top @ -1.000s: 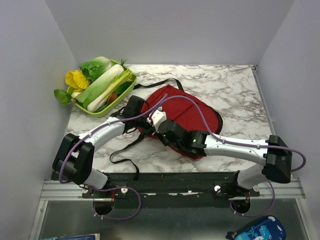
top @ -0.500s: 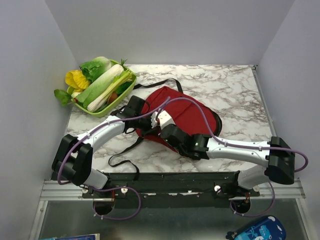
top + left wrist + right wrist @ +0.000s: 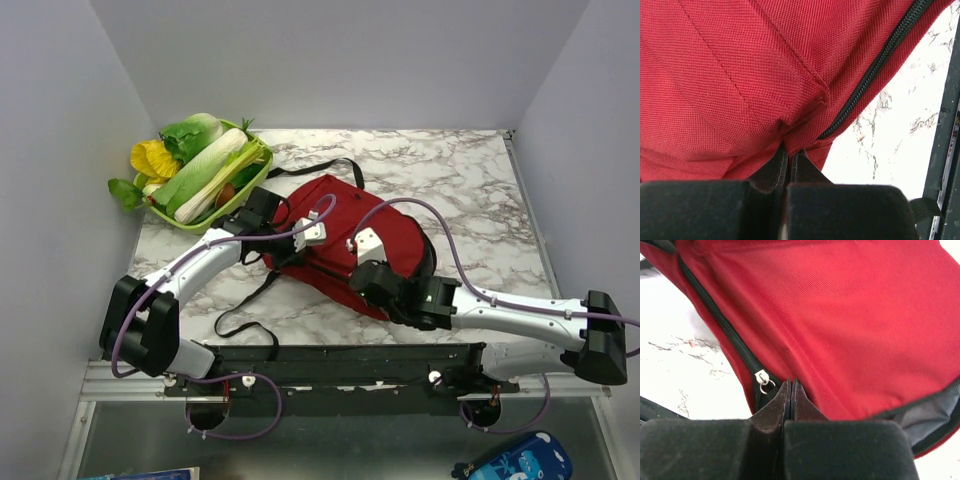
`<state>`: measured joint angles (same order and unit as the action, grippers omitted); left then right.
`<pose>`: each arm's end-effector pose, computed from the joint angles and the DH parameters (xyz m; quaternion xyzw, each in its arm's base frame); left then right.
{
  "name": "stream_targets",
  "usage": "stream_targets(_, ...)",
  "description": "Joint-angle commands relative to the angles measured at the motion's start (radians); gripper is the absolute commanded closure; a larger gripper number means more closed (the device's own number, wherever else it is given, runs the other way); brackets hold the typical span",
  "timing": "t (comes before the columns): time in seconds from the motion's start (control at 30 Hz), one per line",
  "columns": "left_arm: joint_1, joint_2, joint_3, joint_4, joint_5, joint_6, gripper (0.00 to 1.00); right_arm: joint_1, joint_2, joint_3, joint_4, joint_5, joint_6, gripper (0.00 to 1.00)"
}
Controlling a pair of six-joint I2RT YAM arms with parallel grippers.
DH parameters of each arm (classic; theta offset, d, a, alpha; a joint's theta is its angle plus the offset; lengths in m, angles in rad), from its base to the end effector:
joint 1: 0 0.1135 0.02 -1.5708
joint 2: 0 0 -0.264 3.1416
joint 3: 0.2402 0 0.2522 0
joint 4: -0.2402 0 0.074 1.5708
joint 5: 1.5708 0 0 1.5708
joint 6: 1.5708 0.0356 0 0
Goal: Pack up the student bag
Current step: Zip the student bag at the center of the board.
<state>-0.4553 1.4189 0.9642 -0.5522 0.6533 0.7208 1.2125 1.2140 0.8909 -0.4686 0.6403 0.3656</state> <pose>0.2430 -0.1431 0.2343 0.5789 0.7074 -0.2706 0.3020 0.1080 0.2278 0.2670 -0.2518 0.8496 0.0507 0.4606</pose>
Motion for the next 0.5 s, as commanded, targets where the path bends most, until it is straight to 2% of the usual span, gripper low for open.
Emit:
stream_targets(0.0,0.053,-0.046,0.03,-0.063,-0.072,0.002,1.0,0.007,-0.054,-0.012,-0.224,0.094,0.12,0.99)
stream_targets(0.1,0.104,-0.043,0.042,-0.078,-0.099,0.014,1.0,0.01,-0.138,-0.027,-0.275,0.091,0.167,0.99)
stream_targets(0.23,0.177,-0.034,0.056,-0.084,-0.118,0.023,1.0,0.018,-0.237,-0.047,-0.265,0.049,0.139,0.99)
stream_targets(0.37,0.217,-0.034,0.054,-0.083,-0.123,0.037,1.0,0.021,-0.234,-0.021,-0.272,0.033,0.116,0.99)
stream_targets(0.43,0.222,-0.034,0.07,-0.11,-0.121,0.04,0.94,0.021,-0.222,-0.014,-0.271,0.024,0.108,0.99)
stream_targets(0.47,0.222,-0.032,0.079,-0.127,-0.113,0.043,0.8,0.024,-0.214,-0.013,-0.248,0.015,0.099,0.99)
